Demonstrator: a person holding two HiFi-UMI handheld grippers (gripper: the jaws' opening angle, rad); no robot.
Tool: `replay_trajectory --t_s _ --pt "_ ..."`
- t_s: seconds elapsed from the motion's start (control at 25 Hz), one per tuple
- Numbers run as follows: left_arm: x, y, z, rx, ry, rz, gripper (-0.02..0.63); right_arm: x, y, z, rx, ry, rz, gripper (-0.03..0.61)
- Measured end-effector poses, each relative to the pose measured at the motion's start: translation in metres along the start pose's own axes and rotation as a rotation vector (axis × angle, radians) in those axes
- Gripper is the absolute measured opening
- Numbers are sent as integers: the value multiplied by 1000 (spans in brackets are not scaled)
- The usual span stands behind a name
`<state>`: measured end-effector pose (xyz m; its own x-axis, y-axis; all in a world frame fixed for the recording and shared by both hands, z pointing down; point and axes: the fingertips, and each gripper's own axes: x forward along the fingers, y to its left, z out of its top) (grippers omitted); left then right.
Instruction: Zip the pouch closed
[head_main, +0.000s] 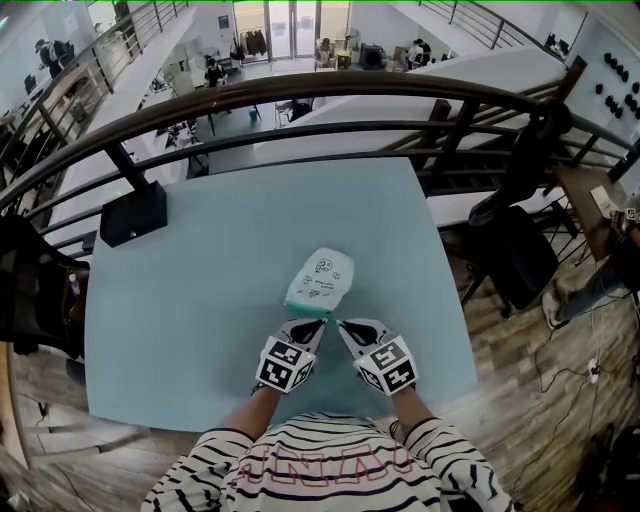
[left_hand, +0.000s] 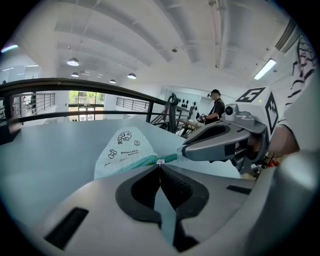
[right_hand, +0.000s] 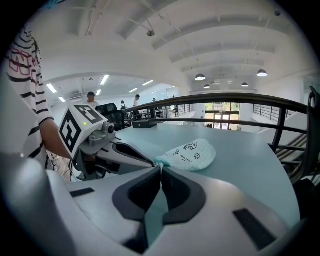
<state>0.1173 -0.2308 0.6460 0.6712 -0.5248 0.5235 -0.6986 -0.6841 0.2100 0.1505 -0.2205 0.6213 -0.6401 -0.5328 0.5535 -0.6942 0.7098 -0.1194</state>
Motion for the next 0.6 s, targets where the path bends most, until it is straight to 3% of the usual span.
replay_trajectory --t_s 0.36,0.6 --pt "-4 32 -7 -70 34 109 26 -6 -9 0 23 -11 -27 34" --pt "-3 38 -8 -53 46 128 26 -7 -9 -1 44 -19 -34 34"
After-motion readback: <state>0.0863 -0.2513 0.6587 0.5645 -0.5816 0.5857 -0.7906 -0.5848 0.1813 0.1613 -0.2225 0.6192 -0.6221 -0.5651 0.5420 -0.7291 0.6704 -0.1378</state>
